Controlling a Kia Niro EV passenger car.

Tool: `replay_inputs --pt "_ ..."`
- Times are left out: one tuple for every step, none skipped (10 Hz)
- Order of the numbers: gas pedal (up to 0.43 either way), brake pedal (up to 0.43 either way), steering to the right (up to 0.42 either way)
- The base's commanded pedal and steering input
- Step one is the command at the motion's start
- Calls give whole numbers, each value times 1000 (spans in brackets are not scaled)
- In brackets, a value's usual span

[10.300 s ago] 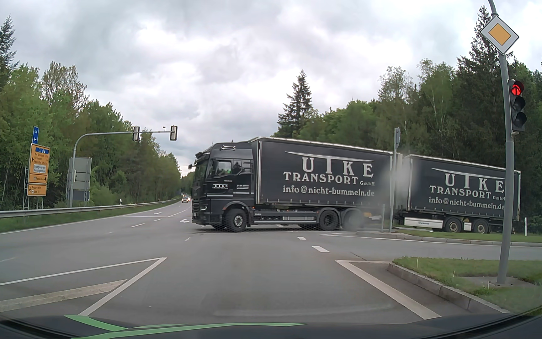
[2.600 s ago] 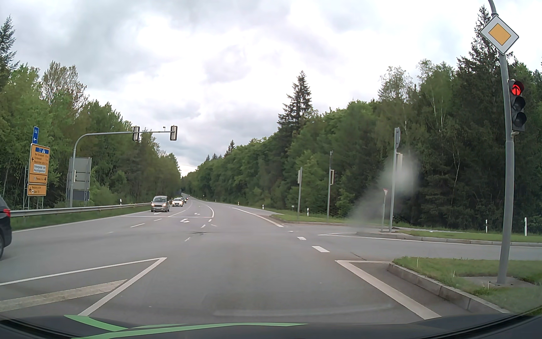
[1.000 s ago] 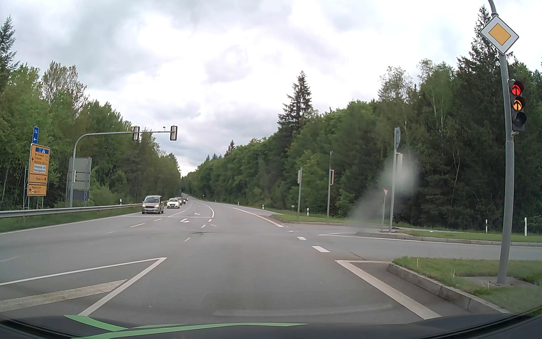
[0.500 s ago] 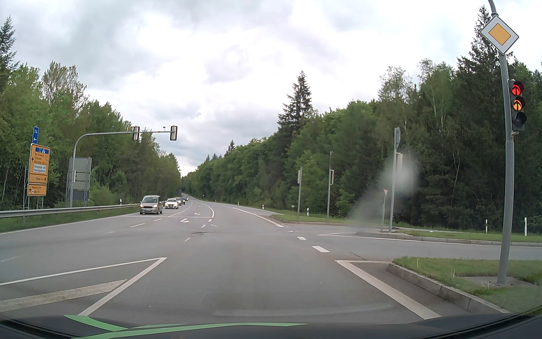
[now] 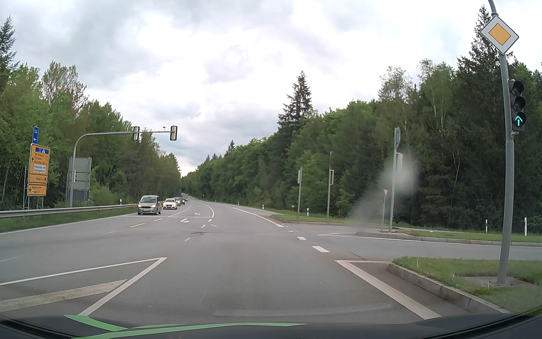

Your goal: Follow the waypoints while adhering to traffic rules and regulations

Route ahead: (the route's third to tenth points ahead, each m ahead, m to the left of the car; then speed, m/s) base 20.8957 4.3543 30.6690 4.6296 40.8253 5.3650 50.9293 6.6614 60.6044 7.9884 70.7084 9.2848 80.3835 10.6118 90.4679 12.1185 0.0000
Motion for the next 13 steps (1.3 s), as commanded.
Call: replay_inputs --pt "0 280 -11" --pt "0 280 -10" --pt "0 280 -10" --pt "0 280 -11" --pt "0 280 -10" --pt "0 280 -10" --pt "0 280 -10" --pt "0 280 -10" --pt "0 280 -10" --pt "0 280 -11" --pt "0 280 -10" --pt "0 280 -10" --pt "0 280 -11"
